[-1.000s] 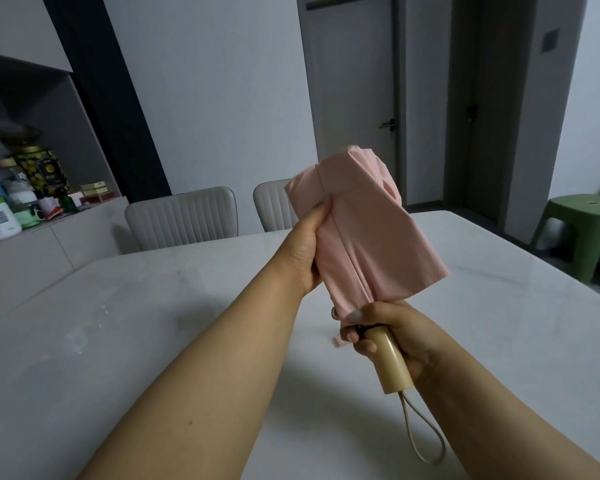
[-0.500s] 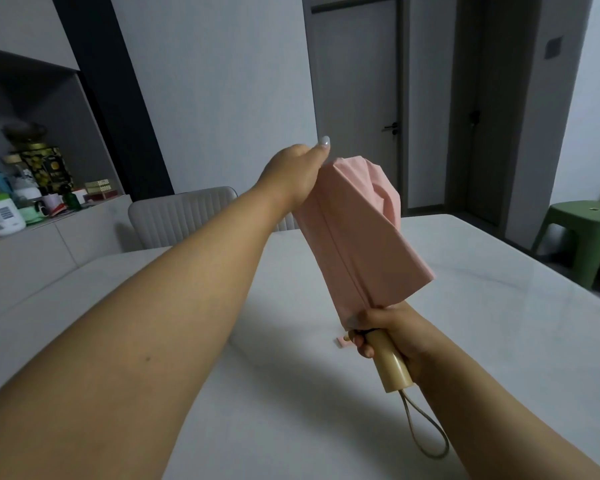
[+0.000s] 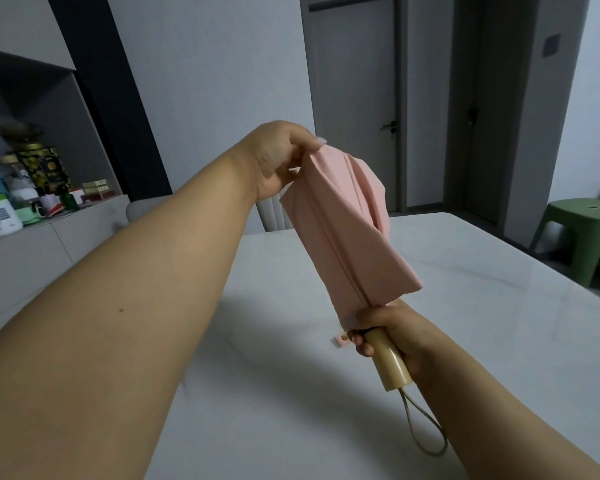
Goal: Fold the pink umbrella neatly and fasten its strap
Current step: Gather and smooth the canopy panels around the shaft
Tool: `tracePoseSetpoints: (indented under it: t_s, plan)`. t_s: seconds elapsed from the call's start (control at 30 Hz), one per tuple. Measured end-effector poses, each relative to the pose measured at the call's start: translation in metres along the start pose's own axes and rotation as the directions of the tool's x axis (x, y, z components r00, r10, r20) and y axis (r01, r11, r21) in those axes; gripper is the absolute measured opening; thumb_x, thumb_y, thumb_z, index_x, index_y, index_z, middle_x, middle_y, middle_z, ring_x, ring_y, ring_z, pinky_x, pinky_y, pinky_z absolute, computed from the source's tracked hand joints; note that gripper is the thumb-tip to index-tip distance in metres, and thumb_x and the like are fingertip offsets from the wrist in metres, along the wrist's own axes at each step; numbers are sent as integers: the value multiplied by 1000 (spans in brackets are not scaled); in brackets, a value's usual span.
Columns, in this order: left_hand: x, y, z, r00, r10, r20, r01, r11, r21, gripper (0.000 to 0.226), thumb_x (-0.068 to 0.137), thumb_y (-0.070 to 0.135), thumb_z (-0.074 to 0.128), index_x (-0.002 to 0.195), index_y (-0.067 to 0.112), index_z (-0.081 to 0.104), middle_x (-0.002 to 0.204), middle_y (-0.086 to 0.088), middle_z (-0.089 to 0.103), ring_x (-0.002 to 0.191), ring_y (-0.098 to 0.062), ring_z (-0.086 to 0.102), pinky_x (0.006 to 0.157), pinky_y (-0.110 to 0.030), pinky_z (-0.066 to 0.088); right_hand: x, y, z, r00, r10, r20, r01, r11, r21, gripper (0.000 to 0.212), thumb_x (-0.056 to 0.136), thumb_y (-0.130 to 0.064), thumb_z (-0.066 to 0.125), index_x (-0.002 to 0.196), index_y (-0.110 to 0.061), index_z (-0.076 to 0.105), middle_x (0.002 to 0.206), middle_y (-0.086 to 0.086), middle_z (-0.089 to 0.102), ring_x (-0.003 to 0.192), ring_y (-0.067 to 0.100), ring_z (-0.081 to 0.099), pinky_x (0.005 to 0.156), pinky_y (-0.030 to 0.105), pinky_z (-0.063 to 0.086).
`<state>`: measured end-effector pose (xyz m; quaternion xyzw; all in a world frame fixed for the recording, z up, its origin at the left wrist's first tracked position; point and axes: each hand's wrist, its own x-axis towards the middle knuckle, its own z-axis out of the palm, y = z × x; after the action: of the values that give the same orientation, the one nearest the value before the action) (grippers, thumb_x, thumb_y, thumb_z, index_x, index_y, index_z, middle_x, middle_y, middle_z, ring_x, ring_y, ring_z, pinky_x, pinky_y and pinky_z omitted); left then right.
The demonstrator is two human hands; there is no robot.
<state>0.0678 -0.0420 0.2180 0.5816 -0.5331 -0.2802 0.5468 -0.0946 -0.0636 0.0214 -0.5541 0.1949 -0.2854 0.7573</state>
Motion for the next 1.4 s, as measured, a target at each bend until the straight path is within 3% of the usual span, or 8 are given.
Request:
tracePoseSetpoints:
  t_s: [0.37, 0.43, 0.6, 0.77, 0.97, 1.13, 1.27, 1.4]
  plan:
    - [-3, 9, -6, 995, -59, -81, 76, 968, 238, 22, 83, 3, 58, 102, 11, 67, 85, 2, 66, 81, -9, 60, 98, -39, 38, 3, 5, 1, 1000, 13, 9, -13, 998, -54, 36, 57, 3, 61, 92, 5, 57, 60, 14, 57, 46, 20, 51, 40, 24, 42]
    - [-2, 9, -6, 997, -68, -37, 71, 994, 89, 20, 85, 3, 59, 101, 12, 67, 77, 3, 67, 80, -10, 59, 94, -36, 39, 2, 5, 1, 1000, 17, 7, -17, 998, -65, 35, 56, 2, 61, 91, 6, 57, 61, 15, 56, 47, 20, 51, 40, 25, 42]
    - [-2, 11, -8, 999, -30, -35, 44, 850, 525, 29, 82, 19, 74, 110, 10, 69, 94, 3, 65, 79, -4, 54, 77, -20, 37, 3, 5, 1, 1000, 20, 19, -19, 999, -50, 32, 57, 3, 60, 88, 4, 57, 61, 15, 56, 46, 20, 51, 40, 24, 42]
    - [3, 8, -11, 988, 36, -153, 13, 953, 304, 11, 80, 23, 77, 84, 22, 67, 81, 8, 61, 80, -9, 48, 74, -27, 40, 2, 4, -1, 999, 2, 35, -1, 1000, -26, 36, 58, 4, 60, 94, 5, 56, 62, 15, 55, 46, 19, 51, 40, 24, 42]
    - [-14, -2, 9, 965, 233, -123, -132, 832, 540, 22, 98, 40, 51, 110, 24, 60, 118, -2, 60, 77, -11, 54, 60, -24, 47, 5, 7, -3, 1000, 17, 10, -18, 1000, 18, 35, 56, 3, 59, 90, 3, 54, 57, 13, 54, 45, 19, 50, 38, 23, 40]
    - [-34, -26, 29, 998, 52, 43, -68, 792, 607, 45, 99, 53, 37, 113, 21, 64, 63, -3, 53, 54, -17, 52, 55, -25, 45, 6, 8, -2, 1000, 15, -15, -14, 999, 47, 34, 55, 2, 60, 88, 3, 54, 59, 14, 53, 45, 19, 49, 37, 22, 40]
    - [-41, -44, 35, 999, 25, 34, -41, 772, 634, 53, 98, 54, 38, 77, 10, 59, 75, -10, 62, 75, -33, 65, 76, -42, 58, 6, 8, -2, 999, 32, -22, -31, 998, 60, 36, 56, 1, 62, 90, 3, 52, 63, 15, 51, 45, 19, 49, 37, 22, 40]
    - [-40, -53, 24, 996, -43, -76, 70, 910, 409, 54, 98, 45, 46, 87, -3, 66, 83, -23, 70, 75, -37, 71, 75, -44, 60, 6, 6, -1, 999, 31, 27, -34, 994, 107, 67, 42, -14, 89, 96, -1, 52, 76, 18, 51, 47, 18, 49, 38, 22, 41]
